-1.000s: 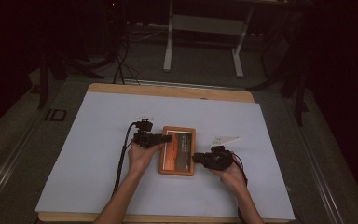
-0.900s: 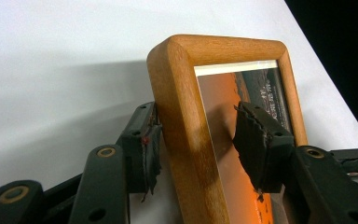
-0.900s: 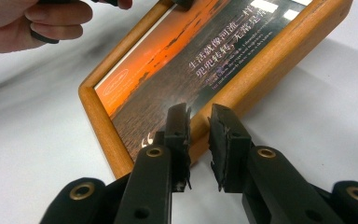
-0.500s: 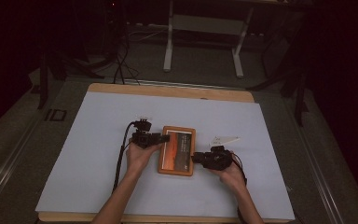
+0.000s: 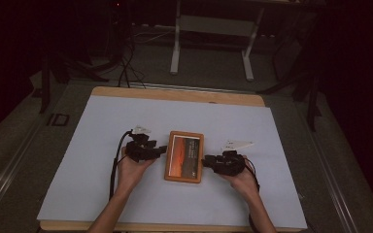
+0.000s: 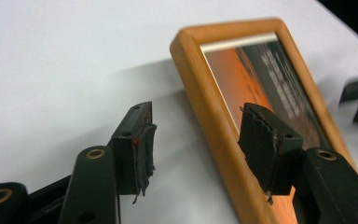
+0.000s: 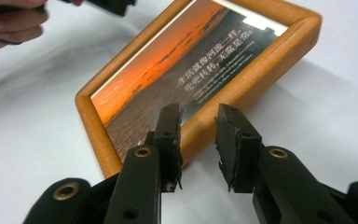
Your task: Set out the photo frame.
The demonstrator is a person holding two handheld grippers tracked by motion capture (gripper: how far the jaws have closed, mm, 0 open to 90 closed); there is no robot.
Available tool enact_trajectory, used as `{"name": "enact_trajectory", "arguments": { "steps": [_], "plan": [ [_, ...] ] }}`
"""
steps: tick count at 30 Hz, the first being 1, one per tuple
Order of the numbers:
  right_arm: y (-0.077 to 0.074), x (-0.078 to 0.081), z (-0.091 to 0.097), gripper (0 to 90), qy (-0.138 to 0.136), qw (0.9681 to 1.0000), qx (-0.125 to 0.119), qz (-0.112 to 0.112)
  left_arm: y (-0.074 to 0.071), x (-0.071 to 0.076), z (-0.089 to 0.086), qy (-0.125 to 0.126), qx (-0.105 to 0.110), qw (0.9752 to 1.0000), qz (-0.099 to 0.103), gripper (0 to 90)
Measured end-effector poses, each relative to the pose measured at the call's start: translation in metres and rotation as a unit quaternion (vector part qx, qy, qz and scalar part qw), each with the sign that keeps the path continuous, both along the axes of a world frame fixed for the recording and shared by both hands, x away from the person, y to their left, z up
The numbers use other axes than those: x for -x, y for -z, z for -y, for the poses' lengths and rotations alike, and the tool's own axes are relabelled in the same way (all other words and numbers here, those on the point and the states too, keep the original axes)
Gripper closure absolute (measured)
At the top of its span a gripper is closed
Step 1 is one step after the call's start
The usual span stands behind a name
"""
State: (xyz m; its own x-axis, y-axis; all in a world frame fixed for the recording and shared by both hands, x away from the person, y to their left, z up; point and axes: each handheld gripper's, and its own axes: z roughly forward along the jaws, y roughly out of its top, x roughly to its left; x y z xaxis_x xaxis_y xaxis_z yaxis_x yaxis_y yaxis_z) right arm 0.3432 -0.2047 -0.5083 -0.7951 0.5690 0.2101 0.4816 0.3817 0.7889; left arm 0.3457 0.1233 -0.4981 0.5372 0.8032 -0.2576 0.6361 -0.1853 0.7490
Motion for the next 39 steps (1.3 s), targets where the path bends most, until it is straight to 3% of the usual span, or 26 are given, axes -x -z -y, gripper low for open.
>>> {"name": "enact_trajectory", "arguments": {
  "steps": [3,6,10,22,25,27,30,34,36,39],
  "plan": [
    [-0.002,0.000,0.000,70.1,0.005,1.0000,0.000,0.001,0.000,0.013,-0.003,0.015,-0.008,0.9997,0.018,45.2],
    [-0.004,-0.001,-0.002,69.1,0.009,0.9999,0.009,0.003,-0.002,0.021,-0.006,0.029,-0.025,0.9990,0.020,45.4],
    [-0.008,0.001,-0.007,69.1,0.011,0.9996,0.021,0.014,0.000,0.033,-0.014,0.024,-0.014,0.9994,0.020,47.0],
    [-0.016,0.001,-0.015,61.7,0.025,0.9987,0.028,0.033,0.002,0.035,-0.024,0.025,-0.001,0.9996,0.014,54.0],
    [-0.022,0.002,-0.024,60.2,0.033,0.9957,0.062,0.059,0.003,0.035,-0.023,0.031,-0.001,0.9995,0.012,54.1],
    [-0.027,0.001,-0.026,60.5,0.045,0.9935,0.071,0.077,0.003,0.035,-0.021,0.034,-0.002,0.9993,0.012,54.2],
    [-0.033,-0.003,-0.029,66.3,0.060,0.9910,0.077,0.092,0.004,0.035,-0.019,0.043,0.003,0.9990,0.009,54.2],
    [-0.038,-0.009,-0.033,75.6,0.059,0.9898,0.085,0.098,0.004,0.035,-0.016,0.048,0.003,0.9988,0.010,53.0],
    [-0.039,-0.016,-0.037,86.6,0.070,0.9873,0.094,0.108,0.005,0.036,-0.013,0.052,-0.002,0.9986,0.009,52.0],
    [-0.036,-0.022,-0.042,90.0,0.065,0.9876,0.097,0.105,0.006,0.036,-0.010,0.055,-0.006,0.9984,0.010,51.2]
  ]
}}
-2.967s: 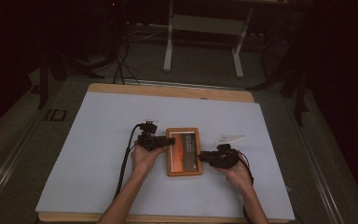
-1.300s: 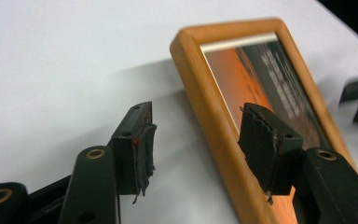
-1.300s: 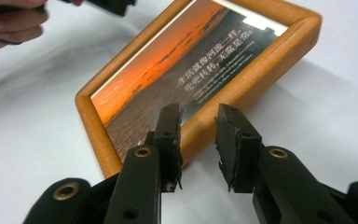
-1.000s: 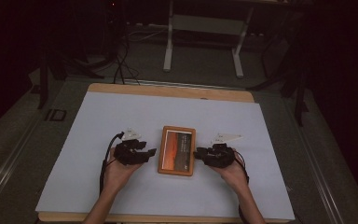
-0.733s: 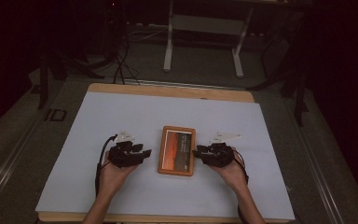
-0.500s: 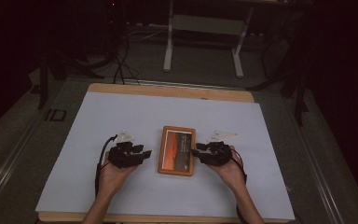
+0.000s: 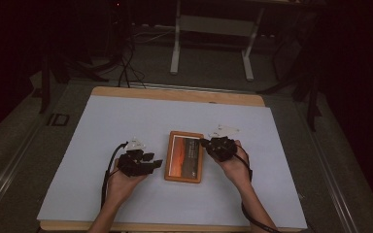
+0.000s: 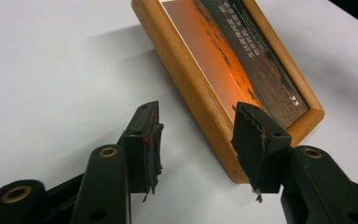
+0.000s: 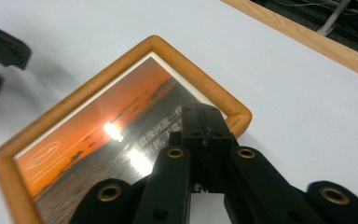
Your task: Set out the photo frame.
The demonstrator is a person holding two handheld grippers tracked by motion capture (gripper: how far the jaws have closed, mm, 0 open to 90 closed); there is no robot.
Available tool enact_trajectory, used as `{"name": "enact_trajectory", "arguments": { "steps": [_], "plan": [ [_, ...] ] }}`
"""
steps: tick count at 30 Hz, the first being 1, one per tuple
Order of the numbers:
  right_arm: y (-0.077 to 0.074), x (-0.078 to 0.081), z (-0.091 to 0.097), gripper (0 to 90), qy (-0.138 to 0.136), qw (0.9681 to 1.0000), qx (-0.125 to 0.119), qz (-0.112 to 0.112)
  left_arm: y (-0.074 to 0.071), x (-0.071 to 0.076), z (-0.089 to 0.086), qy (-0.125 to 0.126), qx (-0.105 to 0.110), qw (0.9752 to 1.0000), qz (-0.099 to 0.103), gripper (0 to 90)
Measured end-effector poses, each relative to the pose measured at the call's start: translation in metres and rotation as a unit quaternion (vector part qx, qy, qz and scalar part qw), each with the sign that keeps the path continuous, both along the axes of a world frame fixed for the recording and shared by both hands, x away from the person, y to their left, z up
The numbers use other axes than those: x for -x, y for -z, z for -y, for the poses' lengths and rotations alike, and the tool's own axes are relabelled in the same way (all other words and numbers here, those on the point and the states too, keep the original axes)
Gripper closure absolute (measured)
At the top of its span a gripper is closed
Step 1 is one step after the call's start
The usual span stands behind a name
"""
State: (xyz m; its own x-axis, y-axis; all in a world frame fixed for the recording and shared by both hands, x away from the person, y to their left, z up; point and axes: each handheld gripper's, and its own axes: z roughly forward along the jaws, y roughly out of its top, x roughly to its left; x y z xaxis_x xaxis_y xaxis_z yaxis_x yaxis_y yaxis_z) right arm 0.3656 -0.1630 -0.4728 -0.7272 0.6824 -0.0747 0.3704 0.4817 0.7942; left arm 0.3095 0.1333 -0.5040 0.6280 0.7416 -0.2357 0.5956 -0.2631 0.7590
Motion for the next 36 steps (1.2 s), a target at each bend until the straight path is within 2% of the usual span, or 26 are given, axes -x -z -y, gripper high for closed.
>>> {"name": "enact_trajectory", "arguments": {
  "steps": [5,14,21,27,36],
  "plan": [
    [0.007,-0.010,-0.009,90.0,0.003,1.0000,0.007,-0.005,0.002,0.001,0.004,0.006,0.000,1.0000,-0.001,50.1],
    [0.018,-0.026,-0.014,90.0,0.025,0.9996,0.002,-0.011,0.006,0.001,0.013,0.010,-0.013,0.9999,-0.002,46.4],
    [0.020,-0.028,-0.014,90.0,0.026,0.9996,0.000,-0.013,0.009,0.001,0.015,0.013,-0.019,0.9997,-0.010,46.1],
    [0.020,-0.028,-0.013,90.0,0.022,0.9997,-0.001,-0.012,0.012,0.000,0.016,0.015,-0.012,0.9997,-0.015,45.8],
    [0.021,-0.030,-0.011,90.0,0.026,0.9996,0.002,-0.010,0.011,0.001,0.017,0.012,-0.006,0.9999,-0.010,44.1]
  ]
}}
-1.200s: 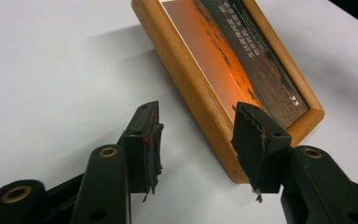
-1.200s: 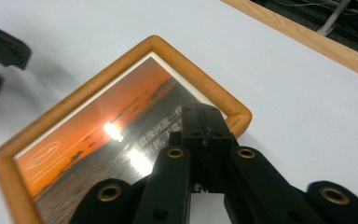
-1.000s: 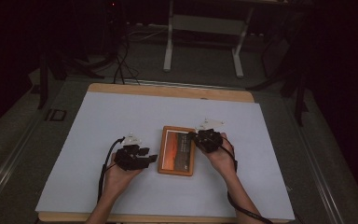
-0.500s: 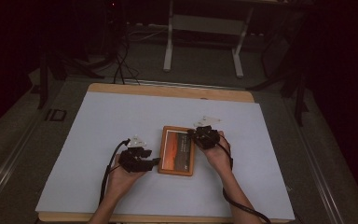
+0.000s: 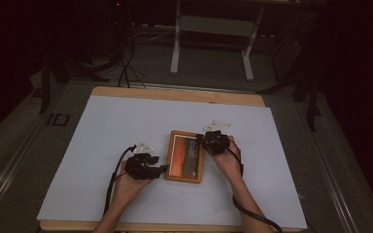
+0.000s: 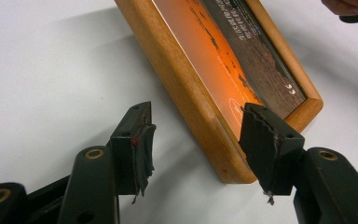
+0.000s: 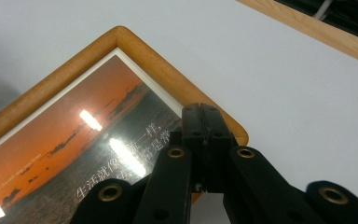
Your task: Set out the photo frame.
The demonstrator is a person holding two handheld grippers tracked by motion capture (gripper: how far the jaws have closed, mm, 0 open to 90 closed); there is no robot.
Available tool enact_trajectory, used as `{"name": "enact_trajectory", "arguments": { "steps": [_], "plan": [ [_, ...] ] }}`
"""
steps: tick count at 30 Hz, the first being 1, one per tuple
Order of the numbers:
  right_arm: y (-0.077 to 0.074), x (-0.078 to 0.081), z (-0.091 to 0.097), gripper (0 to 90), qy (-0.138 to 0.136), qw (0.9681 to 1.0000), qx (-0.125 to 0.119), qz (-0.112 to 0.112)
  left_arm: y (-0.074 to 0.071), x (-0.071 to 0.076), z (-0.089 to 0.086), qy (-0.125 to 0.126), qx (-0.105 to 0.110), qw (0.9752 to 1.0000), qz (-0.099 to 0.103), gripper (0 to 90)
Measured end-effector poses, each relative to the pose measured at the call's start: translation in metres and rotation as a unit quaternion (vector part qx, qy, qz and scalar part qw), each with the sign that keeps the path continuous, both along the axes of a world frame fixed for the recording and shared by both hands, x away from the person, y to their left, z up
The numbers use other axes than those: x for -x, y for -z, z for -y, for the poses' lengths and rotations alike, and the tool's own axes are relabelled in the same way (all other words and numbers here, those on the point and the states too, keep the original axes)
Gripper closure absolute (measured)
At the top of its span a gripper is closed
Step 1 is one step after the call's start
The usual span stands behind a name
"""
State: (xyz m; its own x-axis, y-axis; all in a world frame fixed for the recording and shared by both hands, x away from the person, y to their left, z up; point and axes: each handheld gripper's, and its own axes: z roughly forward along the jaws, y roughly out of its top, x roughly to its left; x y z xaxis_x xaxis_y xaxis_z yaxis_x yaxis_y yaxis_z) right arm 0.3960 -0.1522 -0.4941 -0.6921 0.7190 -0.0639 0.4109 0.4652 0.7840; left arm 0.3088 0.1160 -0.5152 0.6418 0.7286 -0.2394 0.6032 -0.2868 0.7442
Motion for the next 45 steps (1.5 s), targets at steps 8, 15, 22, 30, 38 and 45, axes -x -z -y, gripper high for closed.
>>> {"name": "enact_trajectory", "arguments": {
  "steps": [8,15,22,30,38,45],
  "plan": [
    [0.002,-0.002,0.004,90.0,0.005,1.0000,0.000,-0.003,-0.004,0.002,-0.001,0.003,0.019,0.9998,0.009,43.6],
    [0.005,-0.006,0.008,90.0,0.015,0.9998,0.000,-0.010,-0.008,0.003,-0.002,0.003,0.024,0.9996,0.016,43.3],
    [0.008,-0.009,0.013,90.0,0.022,0.9996,0.001,-0.016,-0.011,0.005,0.000,0.007,0.021,0.9995,0.023,43.0],
    [0.014,-0.012,0.017,90.0,0.031,0.9992,0.003,-0.025,-0.013,0.005,0.000,0.007,0.024,0.9993,0.026,42.6],
    [0.022,-0.014,0.025,90.0,0.035,0.9985,-0.008,-0.041,-0.015,0.007,0.004,0.014,0.037,0.9989,0.023,40.8],
    [0.022,-0.015,0.025,90.0,0.034,0.9983,-0.007,-0.046,-0.018,0.010,0.010,0.019,0.043,0.9985,0.028,36.8]
  ]
}}
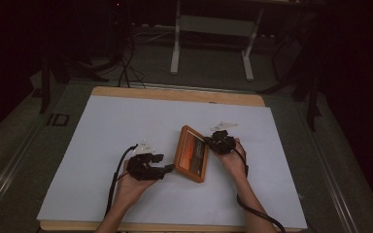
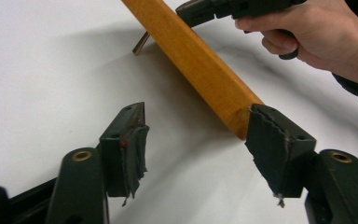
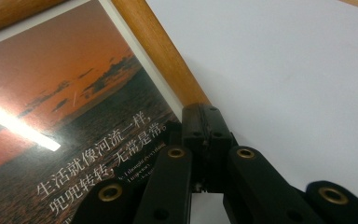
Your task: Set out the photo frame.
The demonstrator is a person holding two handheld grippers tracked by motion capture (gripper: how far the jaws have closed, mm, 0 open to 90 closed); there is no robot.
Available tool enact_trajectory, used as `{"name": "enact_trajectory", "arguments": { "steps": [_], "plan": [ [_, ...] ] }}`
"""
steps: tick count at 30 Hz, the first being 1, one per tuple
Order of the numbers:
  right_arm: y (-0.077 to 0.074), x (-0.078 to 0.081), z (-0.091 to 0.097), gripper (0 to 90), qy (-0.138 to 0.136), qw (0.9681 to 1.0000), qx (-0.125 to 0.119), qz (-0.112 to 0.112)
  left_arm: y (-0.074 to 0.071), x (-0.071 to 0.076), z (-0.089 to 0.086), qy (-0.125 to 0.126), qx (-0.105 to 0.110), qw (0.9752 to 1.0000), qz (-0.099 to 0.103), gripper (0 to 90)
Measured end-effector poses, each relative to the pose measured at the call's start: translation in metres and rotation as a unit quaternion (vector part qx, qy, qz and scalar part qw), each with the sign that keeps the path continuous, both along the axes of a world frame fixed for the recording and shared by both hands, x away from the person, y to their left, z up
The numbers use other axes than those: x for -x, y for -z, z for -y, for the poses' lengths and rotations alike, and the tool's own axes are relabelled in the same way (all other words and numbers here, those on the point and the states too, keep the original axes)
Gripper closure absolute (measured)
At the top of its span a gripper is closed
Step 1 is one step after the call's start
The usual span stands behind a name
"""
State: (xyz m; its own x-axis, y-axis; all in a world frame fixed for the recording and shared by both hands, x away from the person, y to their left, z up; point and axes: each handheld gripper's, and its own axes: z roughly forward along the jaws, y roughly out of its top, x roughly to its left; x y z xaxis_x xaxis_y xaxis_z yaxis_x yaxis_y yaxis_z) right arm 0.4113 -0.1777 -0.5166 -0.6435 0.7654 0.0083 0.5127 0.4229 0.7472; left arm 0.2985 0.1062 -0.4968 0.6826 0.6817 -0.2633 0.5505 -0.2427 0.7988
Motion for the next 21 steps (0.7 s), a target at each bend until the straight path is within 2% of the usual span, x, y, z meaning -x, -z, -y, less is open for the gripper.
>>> {"name": "enact_trajectory", "arguments": {
  "steps": [8,13,18,21],
  "plan": [
    [0.000,-0.001,0.000,90.0,-0.002,1.0000,0.003,-0.001,0.001,0.002,0.005,-0.011,0.007,0.9999,-0.001,27.0],
    [0.000,0.000,0.000,90.0,0.000,1.0000,0.001,-0.001,0.004,0.004,0.015,-0.005,0.008,0.9999,-0.005,25.3],
    [0.000,-0.001,0.000,90.0,-0.001,1.0000,0.002,-0.001,0.009,0.006,0.027,0.002,-0.004,1.0000,-0.009,24.6],
    [0.000,-0.001,0.000,90.0,-0.001,1.0000,0.000,-0.002,0.011,0.005,0.032,-0.003,-0.004,0.9999,-0.009,24.6]
  ]
}}
